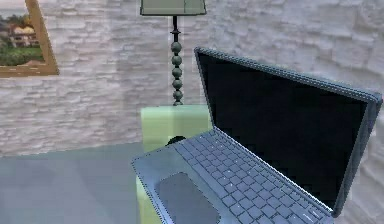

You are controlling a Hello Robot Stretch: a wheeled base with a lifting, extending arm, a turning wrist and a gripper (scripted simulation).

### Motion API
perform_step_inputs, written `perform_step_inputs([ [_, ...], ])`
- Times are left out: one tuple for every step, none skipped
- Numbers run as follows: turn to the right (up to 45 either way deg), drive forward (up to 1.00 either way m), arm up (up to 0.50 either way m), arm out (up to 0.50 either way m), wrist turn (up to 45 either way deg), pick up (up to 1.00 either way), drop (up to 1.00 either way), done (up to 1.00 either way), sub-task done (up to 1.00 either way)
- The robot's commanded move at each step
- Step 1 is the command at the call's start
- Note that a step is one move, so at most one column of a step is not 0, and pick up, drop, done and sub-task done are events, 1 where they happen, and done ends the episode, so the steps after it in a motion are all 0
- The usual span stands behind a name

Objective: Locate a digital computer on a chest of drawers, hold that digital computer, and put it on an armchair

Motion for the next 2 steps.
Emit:
perform_step_inputs([
  [-9.0,0.00,0.00,0.00,0.0,0.00,0.00,0.00,0.00],
  [6.0,0.00,0.00,0.00,0.0,0.00,0.00,0.00,0.00],
])
